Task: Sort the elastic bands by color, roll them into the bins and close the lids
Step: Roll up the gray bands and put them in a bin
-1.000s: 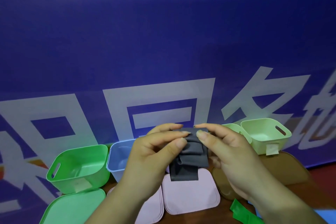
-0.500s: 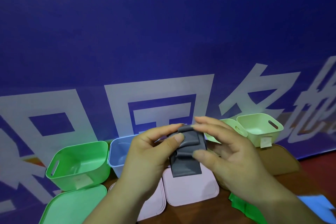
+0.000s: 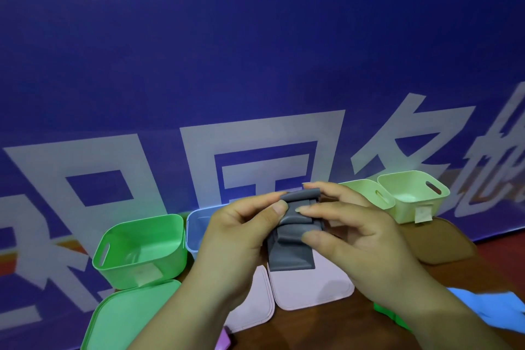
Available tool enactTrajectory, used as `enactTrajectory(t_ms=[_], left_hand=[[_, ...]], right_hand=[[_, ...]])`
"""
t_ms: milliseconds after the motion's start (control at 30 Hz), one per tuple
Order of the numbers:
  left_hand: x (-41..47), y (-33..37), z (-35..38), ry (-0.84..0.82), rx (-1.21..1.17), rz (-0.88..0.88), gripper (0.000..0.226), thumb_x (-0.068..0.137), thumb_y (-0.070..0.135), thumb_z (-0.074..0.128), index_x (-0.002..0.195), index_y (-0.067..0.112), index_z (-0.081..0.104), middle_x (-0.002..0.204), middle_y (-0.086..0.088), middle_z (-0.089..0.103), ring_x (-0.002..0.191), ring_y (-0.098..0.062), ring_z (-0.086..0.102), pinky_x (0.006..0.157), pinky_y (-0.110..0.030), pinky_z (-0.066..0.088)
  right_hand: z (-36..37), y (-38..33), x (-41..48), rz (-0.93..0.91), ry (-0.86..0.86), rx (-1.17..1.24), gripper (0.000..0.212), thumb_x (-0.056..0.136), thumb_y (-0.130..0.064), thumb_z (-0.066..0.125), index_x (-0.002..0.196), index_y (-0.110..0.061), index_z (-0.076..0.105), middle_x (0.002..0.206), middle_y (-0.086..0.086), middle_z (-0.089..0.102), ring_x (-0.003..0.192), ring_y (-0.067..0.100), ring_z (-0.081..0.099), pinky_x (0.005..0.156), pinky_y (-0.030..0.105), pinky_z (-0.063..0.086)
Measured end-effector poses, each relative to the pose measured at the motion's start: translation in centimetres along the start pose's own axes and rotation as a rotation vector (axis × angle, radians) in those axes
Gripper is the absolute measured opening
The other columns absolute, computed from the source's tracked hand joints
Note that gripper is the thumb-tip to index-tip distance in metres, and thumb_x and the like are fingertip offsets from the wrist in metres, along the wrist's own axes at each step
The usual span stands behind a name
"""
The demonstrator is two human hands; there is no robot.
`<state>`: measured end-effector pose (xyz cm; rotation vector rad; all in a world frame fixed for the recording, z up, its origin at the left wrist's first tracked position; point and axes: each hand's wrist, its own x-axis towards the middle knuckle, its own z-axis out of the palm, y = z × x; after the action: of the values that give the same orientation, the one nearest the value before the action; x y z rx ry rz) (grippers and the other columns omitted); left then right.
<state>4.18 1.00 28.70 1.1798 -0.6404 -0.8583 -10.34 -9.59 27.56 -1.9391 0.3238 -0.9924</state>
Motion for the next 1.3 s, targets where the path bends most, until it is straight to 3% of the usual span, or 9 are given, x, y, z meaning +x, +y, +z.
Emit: enactTrajectory(t_ms=[167, 367, 567, 667, 767, 900, 967, 1133, 1300], left_hand=[[-0.4, 0.2, -0.9, -0.020, 0.009, -0.017, 0.019, 0.093, 0.017, 0.061, 0.101, 0.020, 0.078, 0.100, -0.010, 0.076, 0.088, -0.027, 0.073, 0.073, -0.048, 0.060], [-0.8, 0.2, -1.9, -0.089, 0.062, 0.021, 0.026, 0.099, 0.023, 0.051, 0.105, 0.024, 0.076, 0.104, -0.007, 0.075, 0.094, -0.025, 0.072, 0.075, -0.044, 0.059], [-1.0, -0.9, -2.7, -0.115, 0.102, 0.139, 0.032, 0.085, 0.027, 0.061, 0.115, 0.032, 0.072, 0.114, -0.001, 0.073, 0.104, -0.024, 0.070, 0.085, -0.054, 0.058], [-0.9, -1.8, -2.8, -0.157, 0.093, 0.210, 0.033, 0.087, 0.018, 0.068, 0.117, 0.031, 0.071, 0.116, -0.001, 0.072, 0.107, -0.025, 0.069, 0.084, -0.043, 0.059], [-0.5, -2.5, -2.8, -0.207, 0.091, 0.275, 0.045, 0.078, 0.022, 0.076, 0.120, 0.034, 0.069, 0.122, 0.004, 0.070, 0.113, -0.019, 0.066, 0.083, -0.029, 0.057], [0.1, -3.1, -2.3, -0.314, 0.115, 0.339, 0.059, 0.067, 0.031, 0.086, 0.123, 0.034, 0.068, 0.130, 0.004, 0.065, 0.123, -0.021, 0.060, 0.089, -0.028, 0.055], [0.6, -3.5, -1.5, -0.342, 0.164, 0.371, 0.057, 0.067, 0.032, 0.086, 0.121, 0.034, 0.069, 0.132, 0.004, 0.063, 0.126, -0.025, 0.057, 0.091, -0.033, 0.055], [2.6, -5.1, 1.8, -0.181, 0.223, 0.402, 0.037, 0.067, 0.033, 0.081, 0.103, 0.038, 0.076, 0.118, 0.007, 0.069, 0.114, -0.025, 0.064, 0.089, -0.050, 0.057], [5.7, -6.7, 6.8, -0.150, 0.268, 0.419, 0.029, 0.072, 0.033, 0.073, 0.100, 0.039, 0.077, 0.113, 0.006, 0.072, 0.110, -0.024, 0.066, 0.086, -0.036, 0.057]], right_hand=[[1.2, -0.3, -0.1, 0.052, 0.001, -0.028, 0.035, 0.068, -0.039, 0.078, 0.102, -0.042, 0.074, 0.123, -0.022, 0.059, 0.122, 0.013, 0.057, 0.087, 0.022, 0.055], [2.2, -0.5, -0.3, 0.104, 0.048, 0.050, 0.033, 0.069, -0.009, 0.086, 0.091, -0.032, 0.078, 0.112, -0.022, 0.064, 0.109, 0.009, 0.064, 0.077, 0.016, 0.055], [2.3, -0.2, -0.3, 0.160, 0.058, 0.106, 0.031, 0.072, -0.021, 0.075, 0.099, -0.033, 0.075, 0.109, -0.012, 0.071, 0.107, 0.014, 0.067, 0.086, 0.029, 0.057], [2.2, 0.0, -0.5, 0.192, 0.067, 0.174, 0.029, 0.074, -0.018, 0.076, 0.101, -0.028, 0.076, 0.111, -0.003, 0.072, 0.107, 0.020, 0.068, 0.088, 0.036, 0.057], [1.7, 0.0, -0.8, 0.201, 0.076, 0.199, 0.025, 0.076, -0.016, 0.080, 0.100, -0.022, 0.077, 0.112, -0.002, 0.072, 0.105, 0.019, 0.069, 0.084, 0.030, 0.058], [0.6, 0.4, -1.0, 0.252, 0.132, 0.259, 0.030, 0.072, -0.017, 0.070, 0.102, -0.017, 0.074, 0.113, -0.004, 0.072, 0.100, 0.016, 0.071, 0.074, 0.024, 0.058], [-0.2, 0.9, -1.0, 0.238, 0.138, 0.262, 0.029, 0.074, -0.017, 0.069, 0.103, -0.019, 0.074, 0.115, -0.009, 0.071, 0.103, 0.014, 0.070, 0.075, 0.025, 0.058], [-2.9, 3.7, -0.8, 0.180, 0.163, 0.229, 0.027, 0.077, -0.021, 0.077, 0.104, -0.023, 0.076, 0.115, -0.004, 0.071, 0.109, 0.017, 0.067, 0.082, 0.025, 0.057], [-7.7, 7.5, -0.1, 0.148, 0.176, 0.179, 0.026, 0.074, -0.029, 0.076, 0.100, -0.027, 0.077, 0.115, -0.005, 0.070, 0.110, 0.015, 0.066, 0.090, 0.025, 0.054]])
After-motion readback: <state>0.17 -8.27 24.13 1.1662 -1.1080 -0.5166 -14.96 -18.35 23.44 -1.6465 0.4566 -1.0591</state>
